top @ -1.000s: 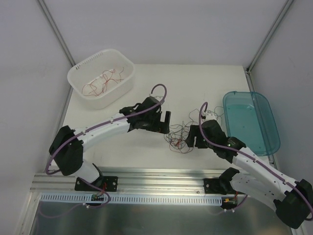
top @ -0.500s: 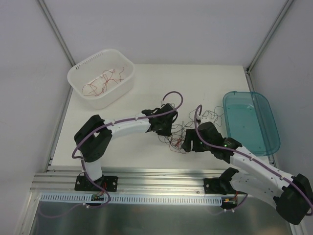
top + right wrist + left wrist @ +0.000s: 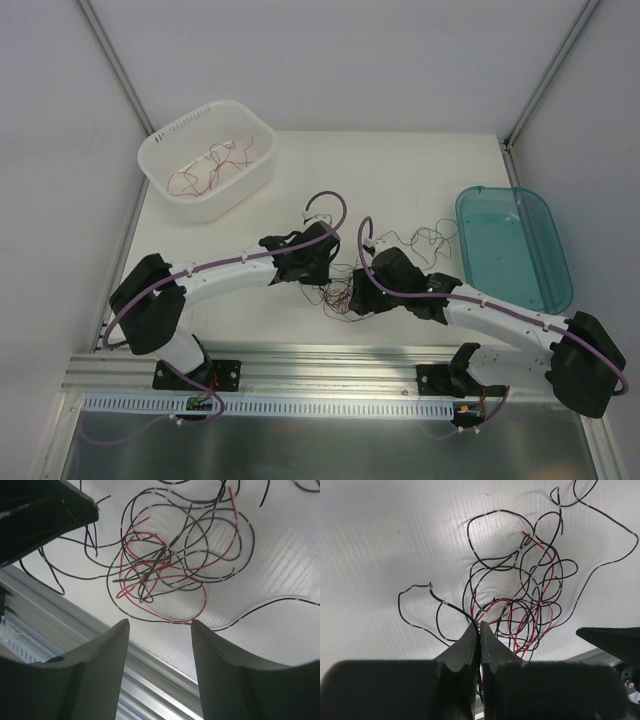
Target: Untangle the cables
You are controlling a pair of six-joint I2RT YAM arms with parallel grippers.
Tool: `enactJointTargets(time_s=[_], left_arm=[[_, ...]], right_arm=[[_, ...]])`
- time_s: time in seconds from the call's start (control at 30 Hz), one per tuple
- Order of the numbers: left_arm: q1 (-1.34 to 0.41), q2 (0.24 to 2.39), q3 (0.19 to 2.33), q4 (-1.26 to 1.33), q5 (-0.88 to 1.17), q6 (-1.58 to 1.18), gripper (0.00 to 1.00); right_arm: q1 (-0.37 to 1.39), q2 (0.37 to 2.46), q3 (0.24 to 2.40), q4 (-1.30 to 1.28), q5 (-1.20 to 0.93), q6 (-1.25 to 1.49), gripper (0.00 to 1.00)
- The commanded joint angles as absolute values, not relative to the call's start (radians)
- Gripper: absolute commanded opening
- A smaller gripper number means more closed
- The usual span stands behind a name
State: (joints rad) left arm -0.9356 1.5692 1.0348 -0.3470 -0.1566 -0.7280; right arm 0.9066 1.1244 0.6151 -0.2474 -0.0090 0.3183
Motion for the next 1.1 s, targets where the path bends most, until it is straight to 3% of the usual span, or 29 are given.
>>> enactJointTargets(time_s=[0.0, 0.47, 0.57, 0.6, 0.7, 0.8, 1.07], left_arm=[[-0.939, 1.49, 0.988, -0.341, -0.193, -0.778, 0.0], [-0.939, 1.421, 0.913, -0.325, -0.192, -0.804, 0.0], [-0.939, 1.402, 0.9, -0.327, -0.207, -0.795, 0.0], [-0.939, 1.393, 0.894, -0.327, -0.215, -0.785, 0.0], [-0.907, 1.345, 0.855, -0.327, -0.244, -0.773, 0.0], [-0.839, 1.283, 0.793, -0.328, -0.239, -0.766, 0.0], [-0.643, 1.114, 0.657, -0.342, -0.195, -0.721, 0.0]], right_arm=[[0.92, 1.132, 0.629, -0.115, 0.015, 0.402, 0.55], [0.982, 1.342, 0.68, 0.021, 0.055, 0.532, 0.47], [0.982, 1.362, 0.678, 0.005, 0.093, 0.534, 0.37], [0.983, 1.356, 0.68, -0.02, 0.107, 0.534, 0.3], [0.98, 1.294, 0.684, -0.089, 0.172, 0.508, 0.12], [0.976, 1.192, 0.712, -0.202, 0.261, 0.456, 0.01], [0.882, 0.887, 0.86, -0.399, 0.31, 0.273, 0.01]])
